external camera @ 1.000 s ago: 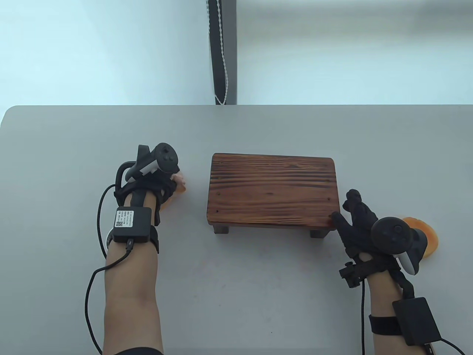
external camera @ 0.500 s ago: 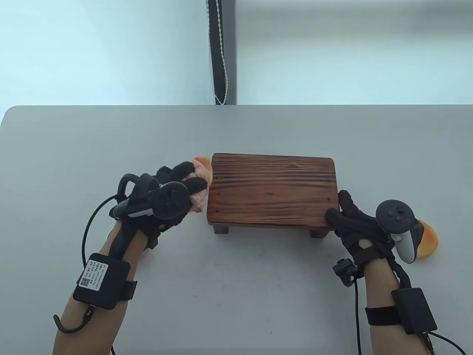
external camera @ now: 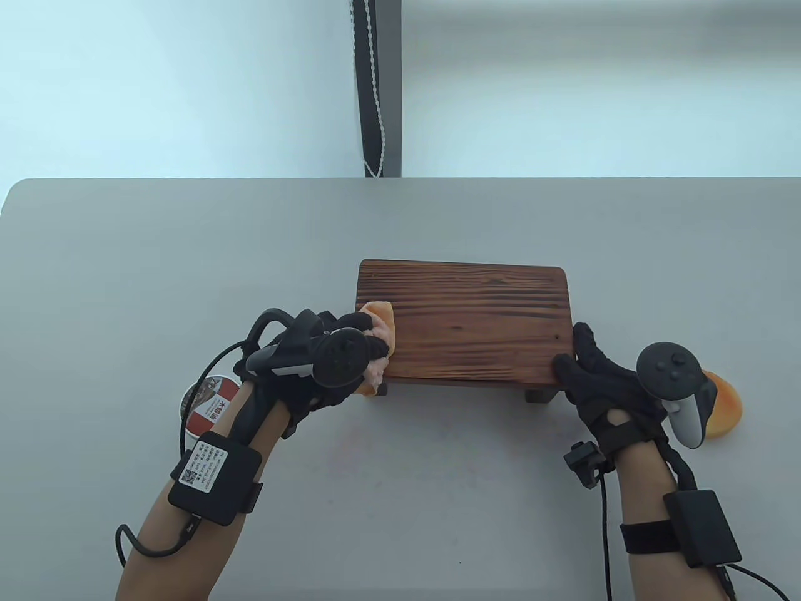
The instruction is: Dip and apply wood wax on stool
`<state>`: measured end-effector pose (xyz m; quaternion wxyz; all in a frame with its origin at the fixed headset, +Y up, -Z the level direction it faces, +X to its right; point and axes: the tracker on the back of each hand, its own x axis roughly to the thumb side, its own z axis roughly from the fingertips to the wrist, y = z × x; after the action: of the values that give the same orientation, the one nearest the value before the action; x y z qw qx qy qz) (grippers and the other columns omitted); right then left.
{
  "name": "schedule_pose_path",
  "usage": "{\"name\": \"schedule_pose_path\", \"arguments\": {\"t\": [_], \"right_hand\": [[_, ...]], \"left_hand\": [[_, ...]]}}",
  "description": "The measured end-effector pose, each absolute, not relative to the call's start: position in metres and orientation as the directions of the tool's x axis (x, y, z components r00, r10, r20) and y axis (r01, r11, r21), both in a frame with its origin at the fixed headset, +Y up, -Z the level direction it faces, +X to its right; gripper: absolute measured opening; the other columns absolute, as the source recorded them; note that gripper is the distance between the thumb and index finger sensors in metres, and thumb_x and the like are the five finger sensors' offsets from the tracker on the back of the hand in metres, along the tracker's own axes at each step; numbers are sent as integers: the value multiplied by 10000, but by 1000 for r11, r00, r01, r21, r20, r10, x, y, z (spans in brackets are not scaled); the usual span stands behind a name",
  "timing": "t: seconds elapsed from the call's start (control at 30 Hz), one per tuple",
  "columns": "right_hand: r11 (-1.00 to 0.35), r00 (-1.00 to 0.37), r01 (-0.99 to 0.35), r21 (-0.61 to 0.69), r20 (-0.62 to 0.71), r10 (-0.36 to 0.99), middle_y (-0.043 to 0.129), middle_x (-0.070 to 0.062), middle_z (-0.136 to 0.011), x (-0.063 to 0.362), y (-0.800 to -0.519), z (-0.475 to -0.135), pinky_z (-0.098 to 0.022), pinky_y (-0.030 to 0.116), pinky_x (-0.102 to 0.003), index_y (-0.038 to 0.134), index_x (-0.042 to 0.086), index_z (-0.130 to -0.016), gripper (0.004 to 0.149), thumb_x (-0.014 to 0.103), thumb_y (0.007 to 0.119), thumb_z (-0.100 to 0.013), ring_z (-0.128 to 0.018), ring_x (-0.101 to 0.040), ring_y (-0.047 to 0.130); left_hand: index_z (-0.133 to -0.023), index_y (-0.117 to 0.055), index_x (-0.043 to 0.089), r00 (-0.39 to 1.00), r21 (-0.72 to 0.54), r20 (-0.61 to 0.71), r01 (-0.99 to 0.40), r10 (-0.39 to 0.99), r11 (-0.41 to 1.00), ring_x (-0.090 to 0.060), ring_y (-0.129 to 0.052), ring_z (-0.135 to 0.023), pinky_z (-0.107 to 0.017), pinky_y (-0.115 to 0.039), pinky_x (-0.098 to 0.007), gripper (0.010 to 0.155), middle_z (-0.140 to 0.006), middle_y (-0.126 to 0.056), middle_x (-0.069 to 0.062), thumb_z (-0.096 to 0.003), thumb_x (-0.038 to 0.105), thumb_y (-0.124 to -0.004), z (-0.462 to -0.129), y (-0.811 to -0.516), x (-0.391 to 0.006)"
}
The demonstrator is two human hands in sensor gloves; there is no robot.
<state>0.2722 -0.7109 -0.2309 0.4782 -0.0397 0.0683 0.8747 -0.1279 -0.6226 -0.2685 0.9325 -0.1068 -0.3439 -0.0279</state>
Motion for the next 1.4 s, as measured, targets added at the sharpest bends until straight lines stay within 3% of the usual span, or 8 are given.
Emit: {"name": "schedule_pose_path", "arguments": {"t": [0.37,0.57,0.8,1.23,1.4], "right_hand": [[-529,-537,-843,94,-132,833,932,-332,-781,273,-711,-232,-467,632,-955,416,25,-1137,729,334,790,-593,-604,-546,952],[-532,-540,-842,96,-134,831,926,-329,-783,273,-711,-231,-472,632,-949,402,20,-1141,736,340,782,-597,-605,-542,949],[-538,-545,-839,82,-140,827,950,-321,-738,272,-710,-231,-486,646,-928,431,-29,-1126,742,336,794,-592,-589,-529,968],[-505,-508,-861,64,-157,847,939,-327,-739,272,-711,-229,-485,642,-926,442,-13,-1128,738,336,805,-589,-587,-537,956],[-496,-499,-866,60,-157,852,944,-327,-735,272,-711,-229,-487,642,-925,453,-10,-1126,735,336,812,-587,-586,-537,958]], "left_hand": [[-1049,-724,294,881,-263,469,80,55,961,-544,-869,-890,-502,-878,-652,514,-1194,-668,-217,-552,342,-845,-380,-624,-96],[-1048,-721,293,890,-265,454,105,28,959,-544,-865,-894,-505,-877,-654,513,-1193,-671,-216,-551,339,-841,-400,-623,-82],[-1048,-727,274,843,-206,538,149,-15,967,-550,-868,-888,-499,-878,-658,510,-1186,-678,-226,-554,331,-842,-370,-622,-83],[-1060,-715,269,727,-157,679,279,-101,947,-544,-885,-884,-496,-887,-648,517,-1182,-689,-236,-562,339,-834,-250,-617,-111],[-1074,-692,256,732,-173,674,280,-94,944,-554,-878,-883,-499,-880,-652,532,-1178,-682,-267,-565,335,-824,-249,-619,-109]]}}
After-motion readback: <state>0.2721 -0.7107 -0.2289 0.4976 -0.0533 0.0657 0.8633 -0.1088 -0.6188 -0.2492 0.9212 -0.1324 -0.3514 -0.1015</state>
